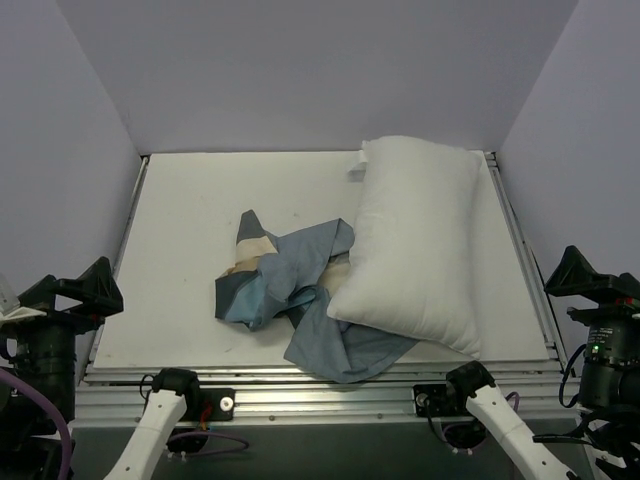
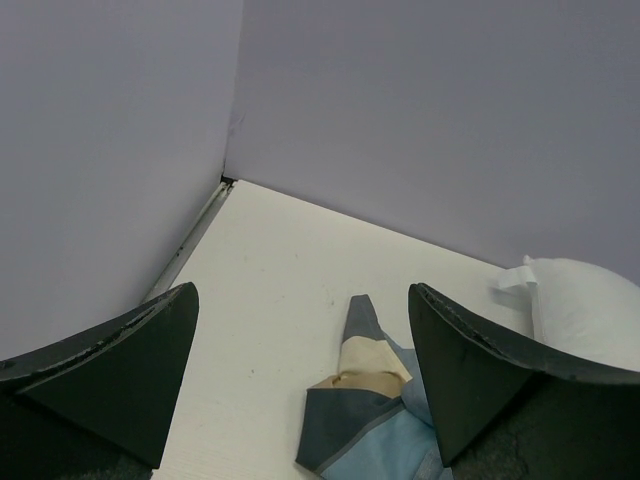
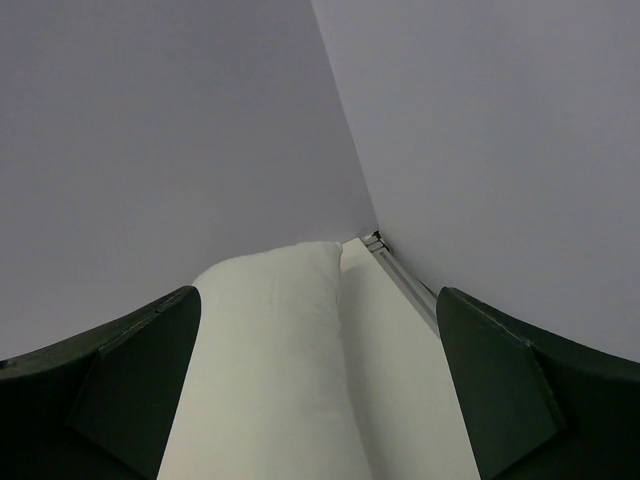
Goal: Remove the pillowcase from the pillow
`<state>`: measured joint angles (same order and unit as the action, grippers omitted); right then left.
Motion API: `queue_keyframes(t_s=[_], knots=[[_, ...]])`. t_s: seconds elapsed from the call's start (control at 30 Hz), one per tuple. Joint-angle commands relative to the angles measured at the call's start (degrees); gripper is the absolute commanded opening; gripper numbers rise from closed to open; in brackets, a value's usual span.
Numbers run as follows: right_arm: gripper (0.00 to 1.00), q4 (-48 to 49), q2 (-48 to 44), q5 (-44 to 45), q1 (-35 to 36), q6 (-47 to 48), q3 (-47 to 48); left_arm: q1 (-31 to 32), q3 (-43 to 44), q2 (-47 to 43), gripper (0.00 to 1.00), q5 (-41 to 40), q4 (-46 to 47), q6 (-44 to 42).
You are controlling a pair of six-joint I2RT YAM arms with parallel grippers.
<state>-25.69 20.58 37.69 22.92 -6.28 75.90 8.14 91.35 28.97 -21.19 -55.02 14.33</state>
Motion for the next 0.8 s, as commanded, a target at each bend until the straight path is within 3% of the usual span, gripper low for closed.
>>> queue_keyframes(t_s=[0.0,0.77], knots=[[1.00,1.7,0.1,2.3,0.4,1.5,-0.9,1.0,-1.3,-0.6,0.94,-1.6,-1.5,-0.4],[1.00,3.4,1.7,2.7,1.3,1.6,-2.4,2.8,-4.7,-1.5,0.94,-2.8,-0.2,-0.4]])
